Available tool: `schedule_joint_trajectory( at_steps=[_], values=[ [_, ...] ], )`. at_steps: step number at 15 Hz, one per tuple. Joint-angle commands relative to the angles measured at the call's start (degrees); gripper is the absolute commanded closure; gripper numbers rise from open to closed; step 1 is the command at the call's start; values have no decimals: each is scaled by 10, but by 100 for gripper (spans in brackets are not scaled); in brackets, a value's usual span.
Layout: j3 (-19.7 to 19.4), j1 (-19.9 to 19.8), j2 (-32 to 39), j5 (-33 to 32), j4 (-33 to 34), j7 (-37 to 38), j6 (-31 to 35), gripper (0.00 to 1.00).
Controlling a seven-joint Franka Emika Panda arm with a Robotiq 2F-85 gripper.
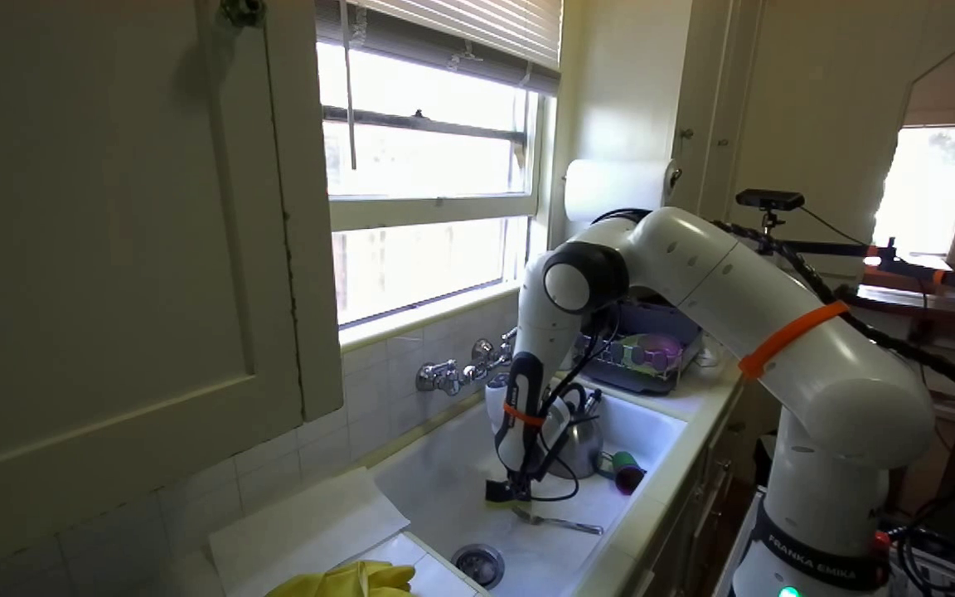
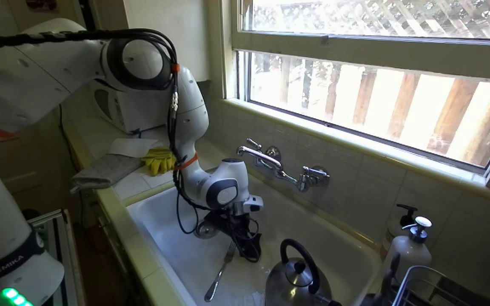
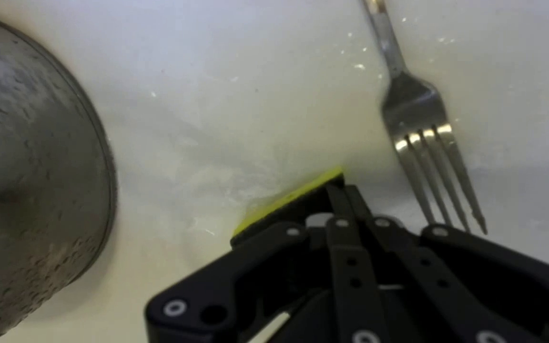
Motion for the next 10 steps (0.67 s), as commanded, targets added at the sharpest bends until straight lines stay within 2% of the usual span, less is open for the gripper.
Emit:
schedule_joint_trajectory(
  at_steps=[1, 3, 5, 10],
  values=[
    [-19, 15, 31, -3, 36, 37, 5, 100],
    [-14, 13, 30, -3, 37, 41, 10, 100],
    [-34, 40, 12, -16, 4, 43, 21, 100],
    [-64, 99, 9, -2, -63, 64, 131, 100]
  ],
)
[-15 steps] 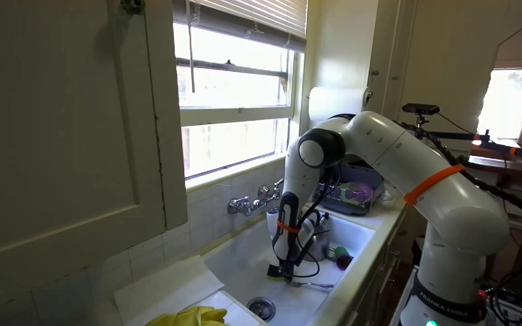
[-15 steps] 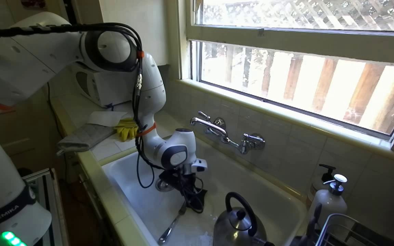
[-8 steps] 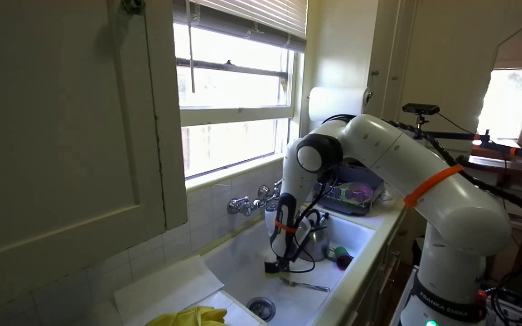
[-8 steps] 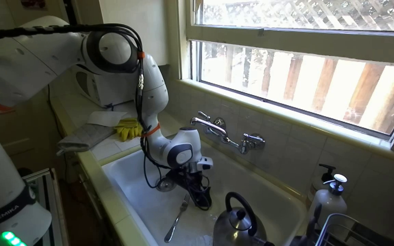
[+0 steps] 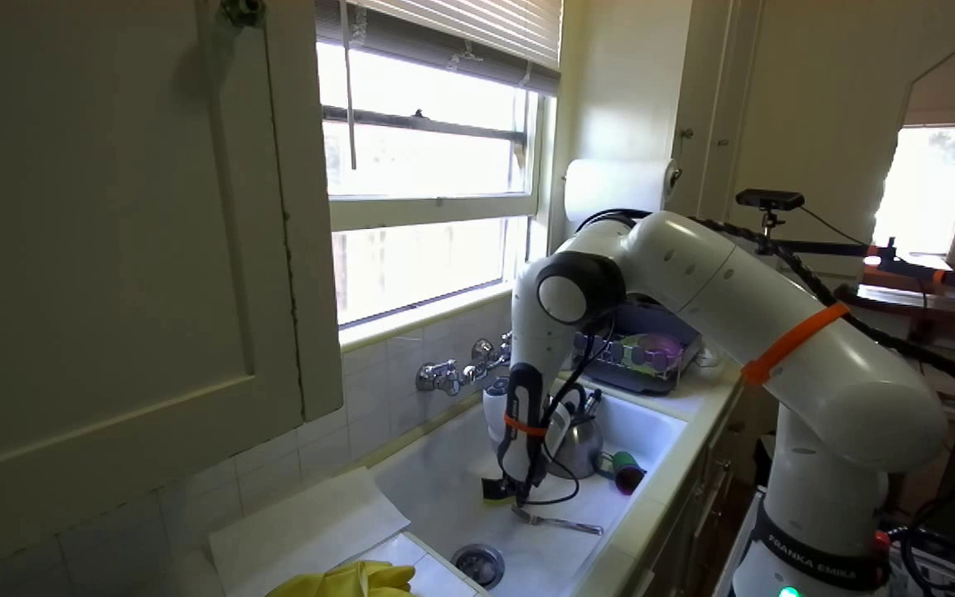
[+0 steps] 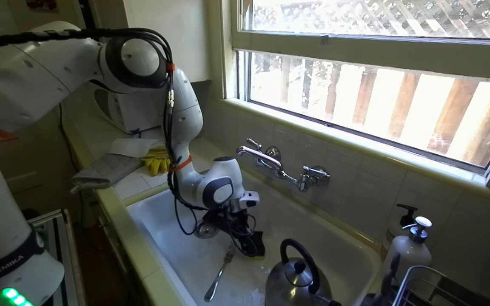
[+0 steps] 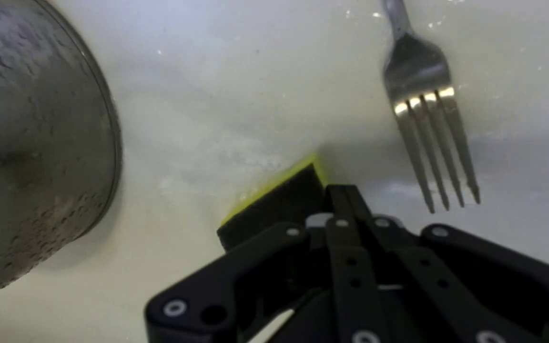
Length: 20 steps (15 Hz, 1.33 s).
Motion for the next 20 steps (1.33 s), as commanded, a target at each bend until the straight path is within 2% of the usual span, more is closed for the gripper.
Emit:
schedule_joint_trajectory(
  at_steps=[1, 4, 8, 9, 10, 18, 20],
  values=[
    [-24, 46, 2, 11, -53, 21, 83, 100],
    [-31, 61, 6, 32, -81, 7, 150, 100],
    [-11, 27, 12, 60, -94, -23, 221, 100],
    [6, 2, 9, 58, -90, -32, 228, 100],
    [-8, 29, 4, 72, -89, -36, 198, 100],
    [-3, 23, 10, 81, -82, -49, 215, 100],
    [15, -3, 17, 70, -66, -60, 220, 100]
  ],
)
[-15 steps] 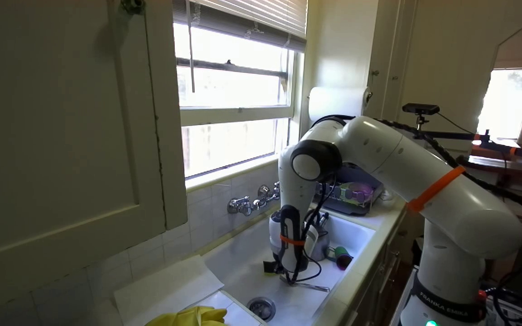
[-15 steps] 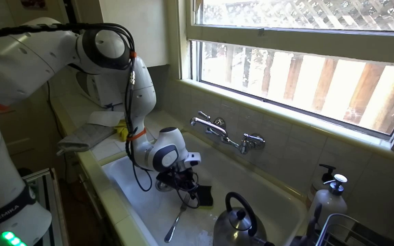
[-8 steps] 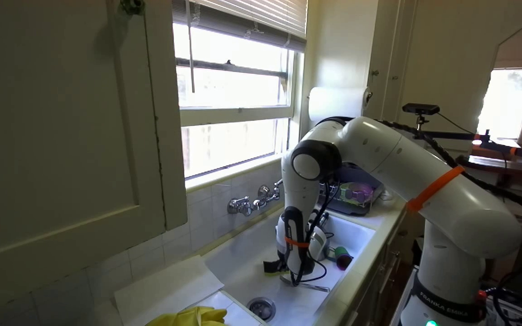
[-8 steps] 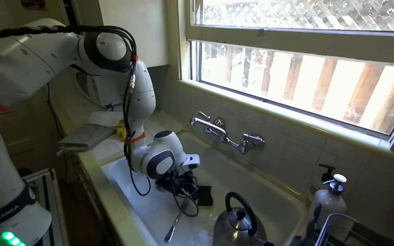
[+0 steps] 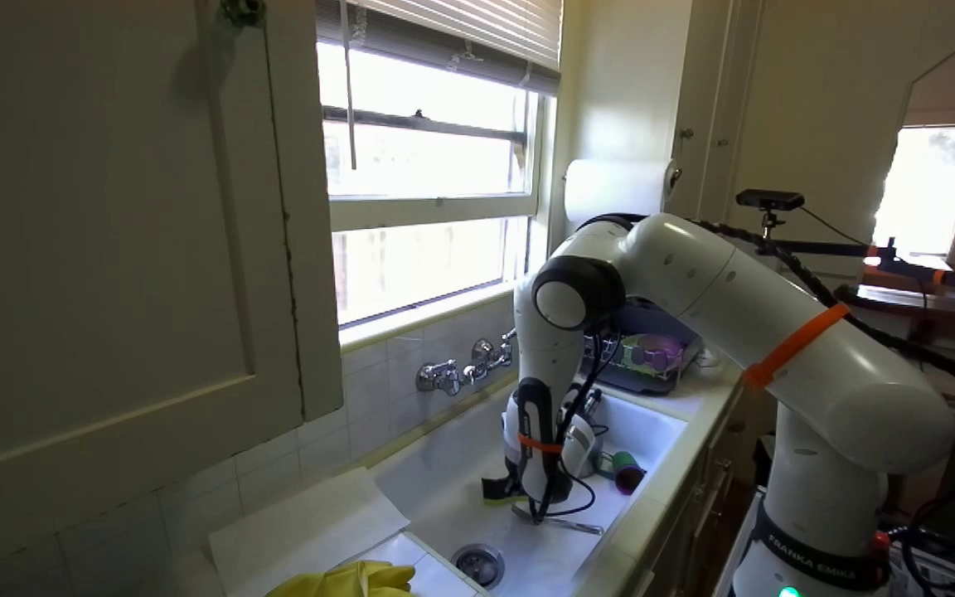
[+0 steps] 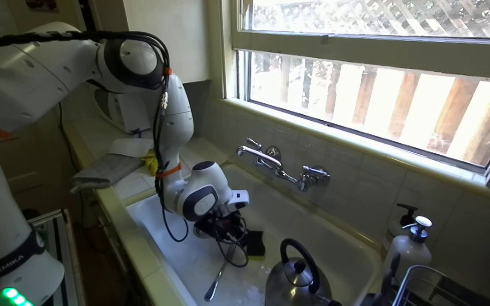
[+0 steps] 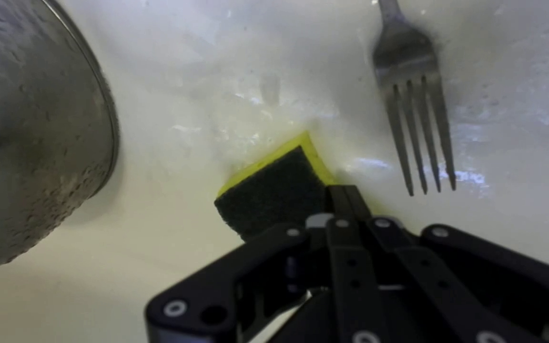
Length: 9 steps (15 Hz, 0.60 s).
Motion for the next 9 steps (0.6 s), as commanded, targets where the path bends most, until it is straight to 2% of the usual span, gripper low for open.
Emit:
schedule_joint_trajectory(
  at_steps=[1, 3, 9],
  values=[
    [21, -27, 19, 12, 25, -24, 12, 100],
    [30, -44, 29, 8, 41, -30, 26, 100],
    [24, -51, 82, 19, 98, -38, 45, 100]
  ],
)
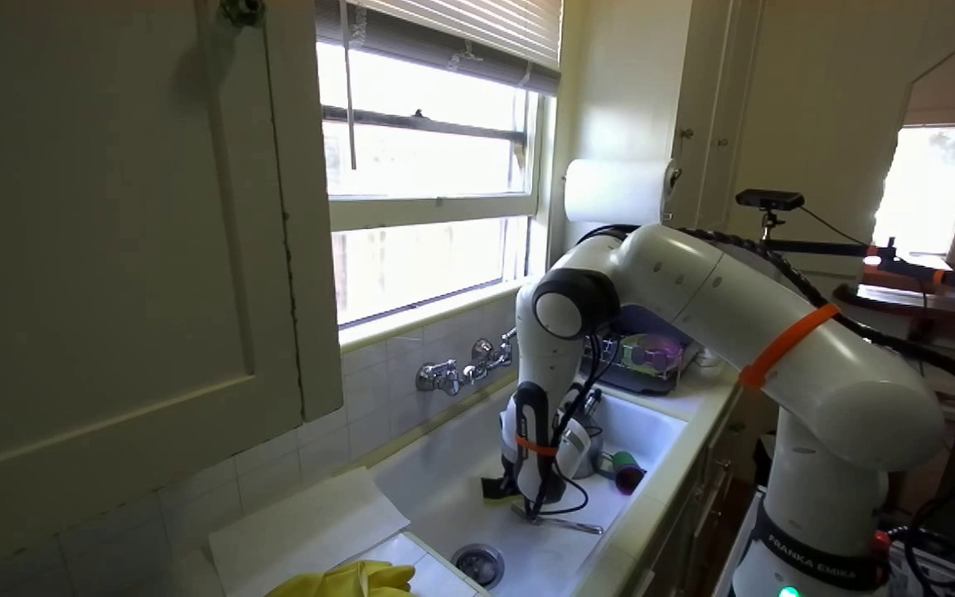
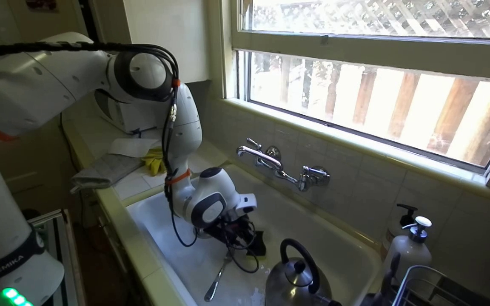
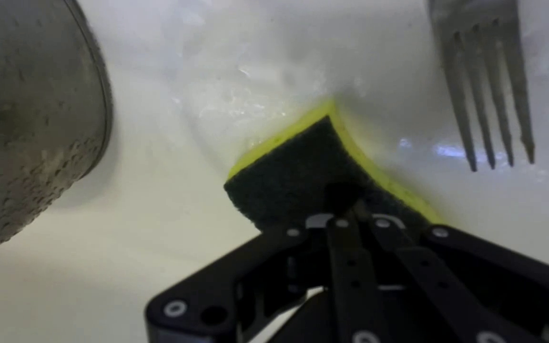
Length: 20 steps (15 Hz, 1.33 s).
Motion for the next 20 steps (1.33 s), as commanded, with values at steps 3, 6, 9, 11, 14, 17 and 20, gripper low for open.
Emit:
schedule_joint_trajectory(
  at_steps=[3, 6, 9, 11, 14, 17, 20],
  values=[
    [-5, 8, 67, 32, 60, -15, 37, 100],
    [-11, 22, 88, 50, 87, -24, 53, 100],
    [-18, 41, 107, 66, 118, -37, 64, 100],
    [-22, 53, 122, 74, 141, -46, 70, 100],
    [-26, 69, 138, 77, 168, -64, 85, 100],
    [-20, 74, 142, 66, 181, -86, 101, 100],
    [-5, 66, 140, 49, 189, -107, 116, 100]
  ],
)
